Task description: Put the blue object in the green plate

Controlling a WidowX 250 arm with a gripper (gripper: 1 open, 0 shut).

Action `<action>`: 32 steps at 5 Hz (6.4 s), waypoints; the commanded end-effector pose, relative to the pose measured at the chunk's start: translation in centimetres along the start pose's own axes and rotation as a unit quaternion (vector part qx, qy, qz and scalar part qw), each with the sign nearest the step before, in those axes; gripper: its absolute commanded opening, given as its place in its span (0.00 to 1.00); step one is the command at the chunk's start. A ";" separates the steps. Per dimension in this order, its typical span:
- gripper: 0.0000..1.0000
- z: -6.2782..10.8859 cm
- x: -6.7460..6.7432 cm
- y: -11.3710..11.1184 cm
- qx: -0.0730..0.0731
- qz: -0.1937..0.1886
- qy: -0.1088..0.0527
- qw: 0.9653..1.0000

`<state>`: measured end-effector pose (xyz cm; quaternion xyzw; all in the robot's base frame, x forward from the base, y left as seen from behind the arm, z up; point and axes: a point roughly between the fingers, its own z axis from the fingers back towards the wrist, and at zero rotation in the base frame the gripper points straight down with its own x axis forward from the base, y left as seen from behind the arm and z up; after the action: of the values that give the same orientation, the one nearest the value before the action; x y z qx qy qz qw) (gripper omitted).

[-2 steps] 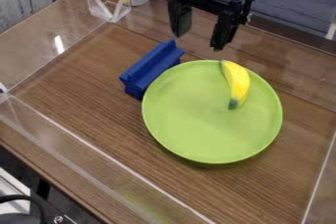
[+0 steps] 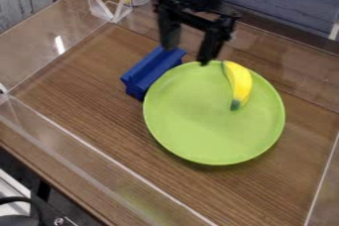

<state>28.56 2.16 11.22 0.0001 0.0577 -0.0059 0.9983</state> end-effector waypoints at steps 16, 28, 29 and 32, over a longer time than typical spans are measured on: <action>1.00 -6.0 1.7 3.7 -0.038 -0.051 -0.072 0.995; 0.00 -7.5 0.0 0.2 -0.033 -0.089 -0.050 0.994; 0.00 -7.9 0.0 0.5 -0.030 -0.088 -0.045 0.995; 0.00 -9.2 -0.2 0.3 -0.025 -0.094 -0.032 0.995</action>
<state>27.90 2.34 3.24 -0.0346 0.0097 -0.0940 0.9949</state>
